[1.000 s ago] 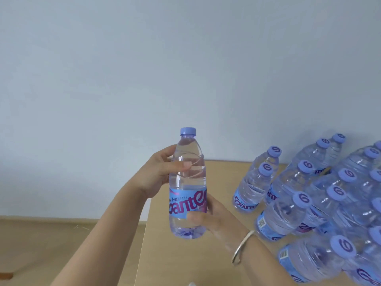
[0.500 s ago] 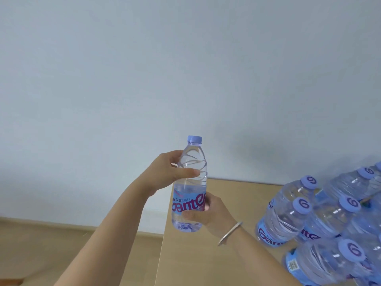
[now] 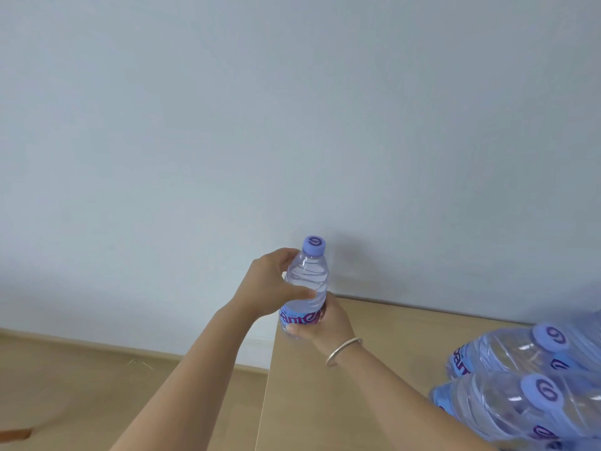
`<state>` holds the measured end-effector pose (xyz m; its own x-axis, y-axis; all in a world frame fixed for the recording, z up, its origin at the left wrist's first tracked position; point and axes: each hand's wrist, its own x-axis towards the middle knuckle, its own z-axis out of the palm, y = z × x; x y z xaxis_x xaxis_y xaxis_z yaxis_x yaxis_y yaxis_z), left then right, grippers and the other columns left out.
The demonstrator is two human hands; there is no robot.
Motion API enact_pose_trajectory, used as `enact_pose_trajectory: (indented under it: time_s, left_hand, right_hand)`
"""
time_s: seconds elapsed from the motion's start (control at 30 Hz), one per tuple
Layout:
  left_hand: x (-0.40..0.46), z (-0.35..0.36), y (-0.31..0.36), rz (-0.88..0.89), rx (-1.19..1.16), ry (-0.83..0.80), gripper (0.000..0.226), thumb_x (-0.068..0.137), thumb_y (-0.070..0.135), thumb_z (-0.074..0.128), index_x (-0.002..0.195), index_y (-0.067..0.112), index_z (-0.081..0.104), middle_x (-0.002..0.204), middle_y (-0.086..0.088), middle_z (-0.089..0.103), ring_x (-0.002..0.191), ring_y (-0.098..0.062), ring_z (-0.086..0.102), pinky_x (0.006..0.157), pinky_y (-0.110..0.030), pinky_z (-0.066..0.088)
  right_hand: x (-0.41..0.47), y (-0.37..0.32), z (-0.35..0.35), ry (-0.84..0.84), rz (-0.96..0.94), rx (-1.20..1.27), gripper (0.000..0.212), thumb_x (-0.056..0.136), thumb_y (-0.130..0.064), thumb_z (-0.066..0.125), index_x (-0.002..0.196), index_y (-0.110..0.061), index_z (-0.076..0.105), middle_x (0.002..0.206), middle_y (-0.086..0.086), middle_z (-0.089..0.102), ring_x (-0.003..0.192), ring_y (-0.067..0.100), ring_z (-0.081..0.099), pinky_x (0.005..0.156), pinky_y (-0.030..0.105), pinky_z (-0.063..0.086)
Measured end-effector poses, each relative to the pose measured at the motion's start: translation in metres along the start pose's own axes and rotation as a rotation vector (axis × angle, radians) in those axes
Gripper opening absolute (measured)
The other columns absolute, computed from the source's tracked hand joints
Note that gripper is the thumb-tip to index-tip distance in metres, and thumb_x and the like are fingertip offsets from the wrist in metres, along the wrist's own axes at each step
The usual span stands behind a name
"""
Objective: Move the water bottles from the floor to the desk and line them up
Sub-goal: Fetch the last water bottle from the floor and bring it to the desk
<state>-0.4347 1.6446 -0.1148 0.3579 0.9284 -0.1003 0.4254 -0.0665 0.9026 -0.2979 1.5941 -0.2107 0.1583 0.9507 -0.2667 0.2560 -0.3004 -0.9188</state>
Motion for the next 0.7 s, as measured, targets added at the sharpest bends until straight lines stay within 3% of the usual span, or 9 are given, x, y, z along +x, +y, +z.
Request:
enact_pose_trajectory:
  time_s: [0.07,0.2,0.33,0.4,0.53,0.7]
  left_hand:
    - [0.003,0.002,-0.004,0.018,-0.014,0.021,0.052,0.062,0.015,0.082,0.097,0.044,0.055,0.100,0.014,0.068,0.096,-0.003,0.062,0.081,-0.015,0.047]
    - [0.008,0.004,-0.010,0.067,-0.044,0.023,0.051,0.064,0.018,0.079,0.095,0.052,0.056,0.099,0.013,0.070,0.094,-0.002,0.063,0.083,-0.018,0.050]
    - [0.013,0.005,-0.019,0.114,-0.049,0.076,0.057,0.065,0.005,0.082,0.104,0.039,0.058,0.105,0.021,0.055,0.099,0.004,0.055,0.078,0.000,0.042]
    - [0.015,0.005,-0.023,0.122,-0.038,0.099,0.060,0.063,0.003,0.083,0.109,0.032,0.058,0.104,0.019,0.047,0.100,0.002,0.053,0.077,0.002,0.040]
    - [0.015,0.004,-0.025,0.141,-0.001,0.093,0.061,0.064,0.005,0.083,0.108,0.037,0.055,0.102,0.017,0.052,0.096,0.000,0.056,0.080,0.000,0.042]
    - [0.012,0.005,-0.027,0.158,0.047,0.090,0.069,0.066,0.008,0.083,0.120,0.037,0.051,0.104,0.022,0.051,0.099,0.007,0.051,0.082,0.000,0.040]
  right_hand:
    - [0.010,0.002,0.001,0.026,-0.006,-0.079,0.065,0.043,-0.035,0.084,0.102,-0.021,0.061,0.095,-0.008,0.070,0.089,0.006,0.066,0.076,0.020,0.052]
    - [0.019,0.001,0.003,0.085,-0.037,-0.098,0.056,0.053,-0.017,0.087,0.099,-0.026,0.057,0.096,-0.009,0.067,0.089,0.004,0.064,0.078,0.020,0.050]
    - [0.025,-0.005,0.005,0.176,-0.125,-0.148,0.053,0.055,-0.005,0.085,0.081,-0.036,0.051,0.084,-0.013,0.062,0.075,-0.009,0.060,0.068,0.008,0.046]
    - [0.027,-0.005,0.006,0.221,-0.128,-0.150,0.052,0.052,-0.012,0.087,0.080,-0.033,0.049,0.087,-0.003,0.062,0.075,-0.002,0.061,0.070,0.014,0.050]
    - [0.028,0.002,0.010,0.201,-0.086,-0.145,0.063,0.042,-0.040,0.083,0.096,-0.021,0.055,0.100,0.005,0.062,0.088,0.012,0.064,0.079,0.033,0.055]
    - [0.025,-0.001,0.010,0.232,-0.084,-0.178,0.061,0.046,-0.031,0.087,0.094,-0.028,0.048,0.103,0.004,0.058,0.093,0.016,0.062,0.082,0.034,0.053]
